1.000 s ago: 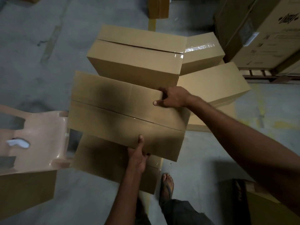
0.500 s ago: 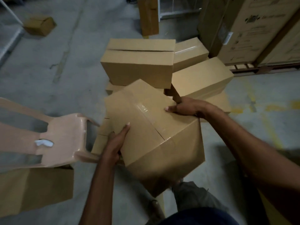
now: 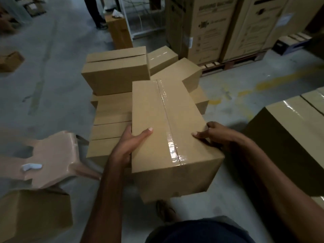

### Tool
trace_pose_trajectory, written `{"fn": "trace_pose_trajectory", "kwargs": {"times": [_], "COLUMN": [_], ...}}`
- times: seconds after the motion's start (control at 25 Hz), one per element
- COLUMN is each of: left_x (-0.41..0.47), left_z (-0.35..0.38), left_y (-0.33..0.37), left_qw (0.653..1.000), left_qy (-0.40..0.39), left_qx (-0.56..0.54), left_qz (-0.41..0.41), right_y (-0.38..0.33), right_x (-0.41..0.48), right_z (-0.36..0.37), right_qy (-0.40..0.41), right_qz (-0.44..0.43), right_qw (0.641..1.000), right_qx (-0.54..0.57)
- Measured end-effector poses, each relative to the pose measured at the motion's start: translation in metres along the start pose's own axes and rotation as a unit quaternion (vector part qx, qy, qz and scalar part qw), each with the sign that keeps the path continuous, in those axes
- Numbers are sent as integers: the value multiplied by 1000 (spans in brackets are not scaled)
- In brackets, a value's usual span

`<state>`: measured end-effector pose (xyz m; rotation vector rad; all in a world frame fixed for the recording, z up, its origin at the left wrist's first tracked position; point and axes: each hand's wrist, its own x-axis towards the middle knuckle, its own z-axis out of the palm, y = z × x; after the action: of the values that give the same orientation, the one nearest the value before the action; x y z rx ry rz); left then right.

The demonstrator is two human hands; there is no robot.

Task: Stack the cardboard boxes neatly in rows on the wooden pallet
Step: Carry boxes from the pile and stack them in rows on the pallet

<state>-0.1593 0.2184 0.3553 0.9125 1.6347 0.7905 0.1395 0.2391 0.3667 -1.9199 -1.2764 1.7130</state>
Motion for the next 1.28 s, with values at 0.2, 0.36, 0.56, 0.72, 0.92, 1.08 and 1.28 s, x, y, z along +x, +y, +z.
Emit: {"fn": "trace_pose_trajectory", "kwargs": {"times": [0.2, 0.36, 0.56, 0.72, 0.92, 1.08, 1.28], "left_x": [-100, -180, -276, -330, -399, -459, -532], "left_z": [57, 102, 150, 172, 210, 257, 342], "left_y": [-47, -87, -121, -144, -174, -204, -216], "left_qw": [998, 996, 992, 983, 967, 949, 921], "left_qy": [-8, -42, -62, -125, -216, -281, -351], "left_qx": [29, 55, 37, 60, 81, 116, 151], "left_qz": [55, 58, 108, 119, 107, 82, 74], "right_y": [123, 212, 292, 352, 438, 511, 588], "right_x": [-73, -142, -259, -339, -434, -512, -599], "right_z": [-14, -28, -22, -5, 14, 13, -13], "right_qy": [32, 38, 94, 151, 201, 247, 285], "right_qz": [-16, -43, -71, -80, -53, -34, -20], "right_qw": [995, 986, 970, 956, 947, 933, 918], "right_qx": [92, 157, 211, 239, 246, 259, 274]}}
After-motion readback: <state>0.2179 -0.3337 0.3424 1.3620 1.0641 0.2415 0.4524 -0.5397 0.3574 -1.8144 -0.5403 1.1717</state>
